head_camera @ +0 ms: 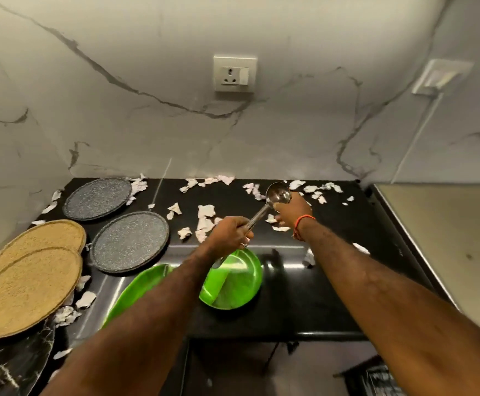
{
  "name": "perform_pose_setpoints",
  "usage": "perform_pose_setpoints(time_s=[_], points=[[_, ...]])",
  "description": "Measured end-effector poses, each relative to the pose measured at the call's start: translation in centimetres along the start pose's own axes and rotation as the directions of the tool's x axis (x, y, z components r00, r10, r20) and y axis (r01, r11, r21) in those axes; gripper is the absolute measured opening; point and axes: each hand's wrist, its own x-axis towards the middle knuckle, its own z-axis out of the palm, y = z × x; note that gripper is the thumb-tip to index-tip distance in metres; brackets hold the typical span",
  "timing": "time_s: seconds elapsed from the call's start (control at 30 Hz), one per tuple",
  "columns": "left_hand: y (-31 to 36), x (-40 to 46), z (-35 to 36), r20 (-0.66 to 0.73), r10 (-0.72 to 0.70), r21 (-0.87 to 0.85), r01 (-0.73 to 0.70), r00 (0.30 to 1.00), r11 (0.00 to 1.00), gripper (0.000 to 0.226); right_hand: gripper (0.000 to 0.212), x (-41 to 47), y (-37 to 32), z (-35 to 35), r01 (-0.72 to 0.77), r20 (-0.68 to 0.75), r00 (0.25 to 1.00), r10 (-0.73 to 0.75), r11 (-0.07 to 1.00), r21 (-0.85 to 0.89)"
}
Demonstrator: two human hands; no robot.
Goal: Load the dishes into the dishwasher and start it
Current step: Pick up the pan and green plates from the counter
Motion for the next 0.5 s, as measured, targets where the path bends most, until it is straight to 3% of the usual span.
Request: perform_pose_setpoints(time_s=[0.1,0.2,0.27,0.4,0.5], points=[[2.7,0.5,3.5,0.097,0.064,0.057,-0.070,0.993,0.996,0.026,0.026,-1.4,3.1,-5.1,-0.037,-0.034,0.998,0.051,0.948,0.317],[6.0,1.3,7.3,0.205,0.180,0.216,-0.224,0.962,0.951,0.023,0.034,-2.6,6.7,-12.0,0.016,-0.176,0.982,0.072,0.890,0.455],[8.5,1.6,10.2,0.250,0.251,0.283,-0.318,0.935,0.905,0.023,0.040,-4.2,9.3,-16.4,0.034,-0.191,0.978,0.088,0.831,0.555],[14.1,1.1,17.4,0.260,0.393,0.305,-0.461,0.882,0.834,0.028,0.055,-9.2,14.2,-25.2,-0.129,-0.027,0.975,0.221,0.659,0.741],[17.9,0.3,23.8,0.303,0.517,0.320,-0.596,0.801,0.736,0.028,0.051,-13.0,19.1,-31.6,-0.266,0.140,0.962,0.234,0.693,0.670]])
